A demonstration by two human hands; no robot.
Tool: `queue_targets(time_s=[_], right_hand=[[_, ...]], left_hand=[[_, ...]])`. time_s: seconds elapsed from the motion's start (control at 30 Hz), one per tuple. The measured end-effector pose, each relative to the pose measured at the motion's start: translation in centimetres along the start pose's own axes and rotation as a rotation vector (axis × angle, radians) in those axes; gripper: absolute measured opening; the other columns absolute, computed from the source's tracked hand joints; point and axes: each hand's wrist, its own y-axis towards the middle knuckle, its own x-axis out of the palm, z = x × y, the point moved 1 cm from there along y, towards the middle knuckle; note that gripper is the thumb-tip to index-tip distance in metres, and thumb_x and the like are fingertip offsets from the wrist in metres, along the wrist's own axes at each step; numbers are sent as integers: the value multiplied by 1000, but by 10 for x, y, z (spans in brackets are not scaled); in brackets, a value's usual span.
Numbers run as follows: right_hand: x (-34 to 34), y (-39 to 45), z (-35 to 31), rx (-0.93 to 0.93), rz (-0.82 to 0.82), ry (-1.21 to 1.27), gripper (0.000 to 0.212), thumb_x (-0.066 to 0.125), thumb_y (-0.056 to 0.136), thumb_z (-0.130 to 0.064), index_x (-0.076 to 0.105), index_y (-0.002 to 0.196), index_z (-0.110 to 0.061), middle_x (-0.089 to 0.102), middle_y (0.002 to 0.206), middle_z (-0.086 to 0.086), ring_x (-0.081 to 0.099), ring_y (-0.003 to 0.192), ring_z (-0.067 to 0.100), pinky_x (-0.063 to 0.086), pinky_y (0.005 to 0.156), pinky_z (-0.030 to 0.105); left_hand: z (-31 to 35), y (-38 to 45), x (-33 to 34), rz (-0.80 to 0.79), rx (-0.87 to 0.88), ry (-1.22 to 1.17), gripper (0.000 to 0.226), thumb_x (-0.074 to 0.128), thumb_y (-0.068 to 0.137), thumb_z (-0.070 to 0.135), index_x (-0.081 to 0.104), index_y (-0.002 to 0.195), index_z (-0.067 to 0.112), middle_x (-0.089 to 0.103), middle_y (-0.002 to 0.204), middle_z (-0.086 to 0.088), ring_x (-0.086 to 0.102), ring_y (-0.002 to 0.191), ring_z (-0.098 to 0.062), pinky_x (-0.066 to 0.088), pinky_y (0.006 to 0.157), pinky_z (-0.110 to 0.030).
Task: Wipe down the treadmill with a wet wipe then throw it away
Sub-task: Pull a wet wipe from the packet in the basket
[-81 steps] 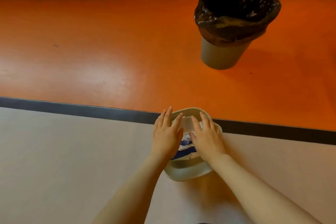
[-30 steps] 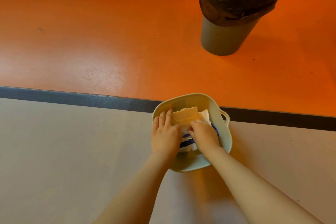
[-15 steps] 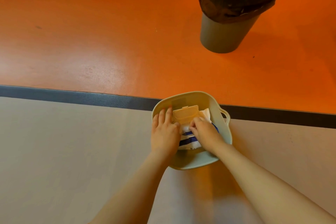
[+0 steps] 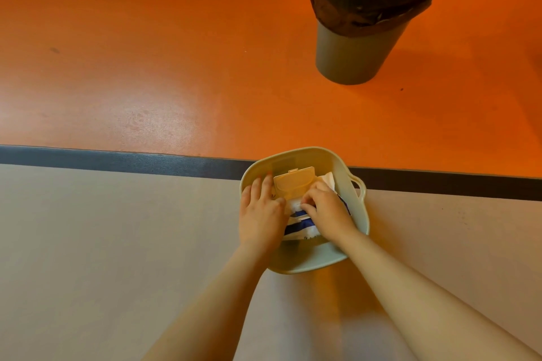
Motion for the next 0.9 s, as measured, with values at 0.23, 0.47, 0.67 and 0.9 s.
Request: queue_targets(time_s=[0.23, 0.47, 0.67, 0.9], right_hand=[[-4, 1, -3, -32, 30, -53, 10, 57, 96, -11, 65, 91, -7, 56, 128, 2, 52, 116, 18, 34, 91, 21], [-8, 0, -2, 62, 90, 137, 10, 51, 98, -11, 58, 91, -13, 54, 118, -3, 53, 105, 12, 38, 87, 22], [-10, -4, -2, 140, 149, 355, 5, 58, 96, -14, 61, 100, -14, 61, 102, 0, 58, 93, 10, 48, 76, 17], [-6, 0, -2, 154, 69, 393, 12, 71, 86, -8, 72, 97, -2, 58, 110, -4, 59, 99, 15, 45, 81, 12]], left_hand=[[-1, 2, 3, 19, -7, 13, 15, 83, 66, 36, 73, 61, 25, 60, 130, -16, 55, 119, -36, 32, 101, -43], [-1, 2, 3, 21, -10, 13, 13, 86, 63, 34, 76, 66, 27, 62, 127, -15, 57, 118, -36, 30, 101, -43], [1, 3, 0, 38, 10, 4, 18, 90, 57, 36, 75, 64, 28, 64, 124, -15, 60, 114, -36, 48, 95, -47], [0, 3, 3, 55, 12, 6, 15, 87, 62, 37, 76, 66, 29, 63, 126, -14, 58, 117, -34, 47, 98, -46]])
